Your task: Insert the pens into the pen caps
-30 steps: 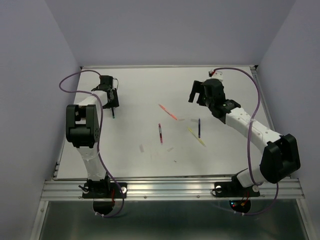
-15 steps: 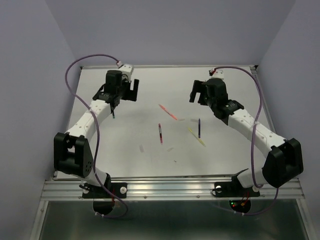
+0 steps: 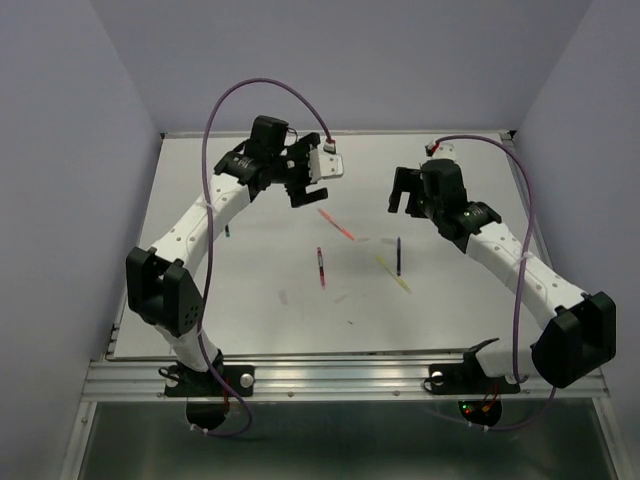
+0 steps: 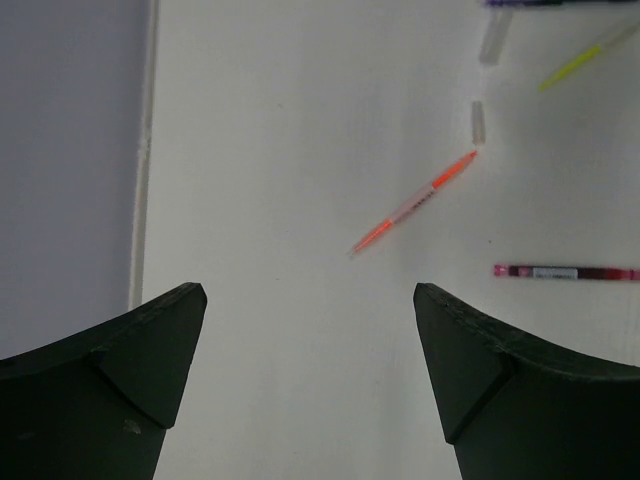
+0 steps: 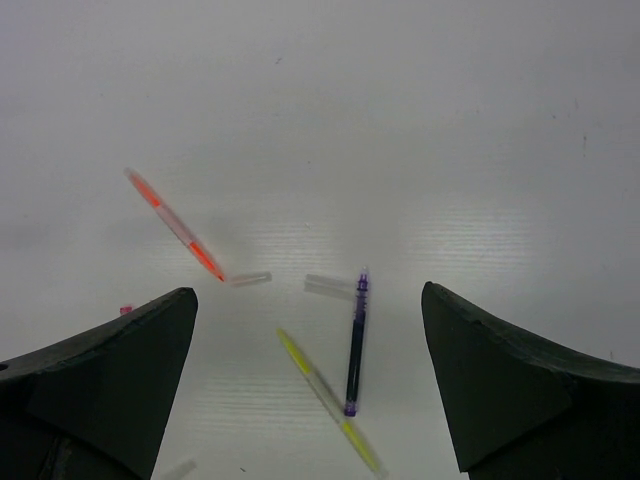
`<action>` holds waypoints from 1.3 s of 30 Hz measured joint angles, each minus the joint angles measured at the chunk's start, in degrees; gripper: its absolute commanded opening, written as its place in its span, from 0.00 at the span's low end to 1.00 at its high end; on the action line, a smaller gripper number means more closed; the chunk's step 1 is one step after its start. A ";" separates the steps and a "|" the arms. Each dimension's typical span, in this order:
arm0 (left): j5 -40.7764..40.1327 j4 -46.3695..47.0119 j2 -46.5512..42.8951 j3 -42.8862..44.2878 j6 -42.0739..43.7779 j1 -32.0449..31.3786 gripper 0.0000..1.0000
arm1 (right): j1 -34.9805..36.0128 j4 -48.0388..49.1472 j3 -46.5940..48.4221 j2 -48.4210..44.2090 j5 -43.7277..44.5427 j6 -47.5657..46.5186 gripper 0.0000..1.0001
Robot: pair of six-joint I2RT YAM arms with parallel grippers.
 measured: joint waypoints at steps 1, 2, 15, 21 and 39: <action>0.85 -2.23 0.39 0.13 3.56 -0.35 0.98 | -0.15 -1.05 0.15 0.00 0.00 -0.11 1.00; 1.55 -5.66 0.92 -0.04 7.63 -0.92 0.98 | -0.37 -1.86 0.31 0.00 -0.02 -0.20 1.00; -1.38 -21.57 11.19 -5.29 36.35 -3.17 0.97 | -4.83 -14.05 8.13 1.62 0.24 0.35 1.00; -3.45 -20.20 14.23 -6.03 40.09 -5.81 0.96 | -5.03 -15.56 7.04 3.10 0.37 1.68 1.00; -8.37 -16.87 17.88 -10.82 45.48 -10.08 0.75 | -5.49 -16.50 3.58 5.42 0.98 3.50 1.00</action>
